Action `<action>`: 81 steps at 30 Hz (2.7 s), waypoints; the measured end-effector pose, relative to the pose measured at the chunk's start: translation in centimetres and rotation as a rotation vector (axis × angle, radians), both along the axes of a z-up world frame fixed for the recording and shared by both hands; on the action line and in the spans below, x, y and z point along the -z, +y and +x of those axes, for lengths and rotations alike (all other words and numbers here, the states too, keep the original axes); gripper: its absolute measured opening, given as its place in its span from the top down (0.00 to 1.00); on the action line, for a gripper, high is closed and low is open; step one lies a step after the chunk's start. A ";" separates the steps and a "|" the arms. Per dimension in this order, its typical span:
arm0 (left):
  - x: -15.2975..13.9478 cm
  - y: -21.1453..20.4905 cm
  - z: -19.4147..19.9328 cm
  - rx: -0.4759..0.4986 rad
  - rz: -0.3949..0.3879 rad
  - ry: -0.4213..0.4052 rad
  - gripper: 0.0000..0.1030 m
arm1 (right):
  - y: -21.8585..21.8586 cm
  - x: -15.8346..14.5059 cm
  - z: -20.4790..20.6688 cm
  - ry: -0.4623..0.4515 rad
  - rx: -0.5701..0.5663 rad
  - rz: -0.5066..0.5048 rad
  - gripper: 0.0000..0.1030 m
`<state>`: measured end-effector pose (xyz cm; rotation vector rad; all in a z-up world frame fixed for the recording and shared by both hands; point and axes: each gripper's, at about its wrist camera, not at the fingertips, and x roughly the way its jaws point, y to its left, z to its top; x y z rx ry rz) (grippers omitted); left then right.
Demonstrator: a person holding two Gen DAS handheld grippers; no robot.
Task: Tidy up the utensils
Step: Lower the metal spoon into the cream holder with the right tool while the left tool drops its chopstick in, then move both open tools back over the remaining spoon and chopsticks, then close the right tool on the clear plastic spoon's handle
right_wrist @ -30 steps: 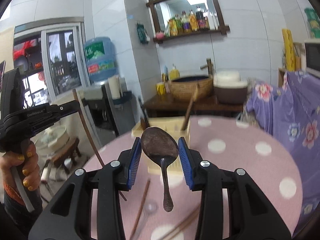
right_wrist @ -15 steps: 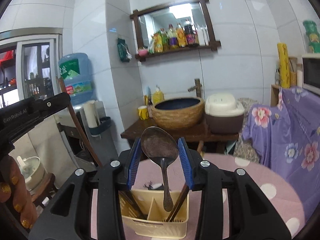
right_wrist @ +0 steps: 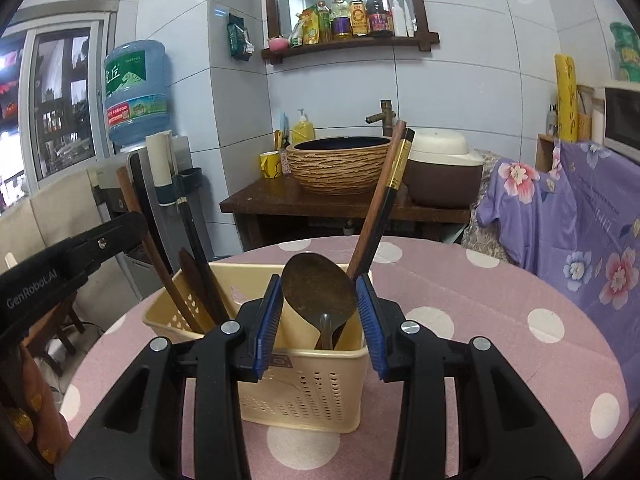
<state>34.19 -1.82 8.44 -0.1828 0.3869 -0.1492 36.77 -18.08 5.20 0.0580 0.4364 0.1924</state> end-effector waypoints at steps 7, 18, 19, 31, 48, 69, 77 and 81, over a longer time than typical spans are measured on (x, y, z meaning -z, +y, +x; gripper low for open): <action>-0.3 1.1 -1.1 0.013 -0.021 0.024 0.66 | -1.0 -0.6 -1.8 -0.029 0.003 0.028 0.53; 7.2 4.1 -8.7 -0.085 0.043 0.255 0.46 | -0.4 3.9 -9.4 0.267 -0.055 -0.035 0.51; 7.9 4.5 -9.2 -0.099 0.041 0.269 0.46 | 0.2 5.0 -10.3 0.304 -0.070 -0.039 0.51; 10.3 7.4 -11.7 -0.129 -0.008 0.324 0.46 | 4.1 10.7 -13.6 0.473 -0.072 -0.174 0.59; 10.8 6.4 -12.3 -0.092 -0.032 0.343 0.46 | 2.5 11.8 -12.4 0.515 -0.048 -0.108 0.65; 11.1 5.8 -12.0 -0.065 -0.021 0.370 0.46 | 2.0 10.8 -10.1 0.475 0.008 -0.045 0.65; 11.9 2.8 -10.1 0.038 -0.022 0.443 0.52 | -2.3 4.8 -14.4 0.285 -0.049 0.129 0.65; 12.5 -0.5 -8.1 0.120 0.017 0.498 0.61 | -3.2 3.0 -16.3 0.213 -0.061 0.142 0.65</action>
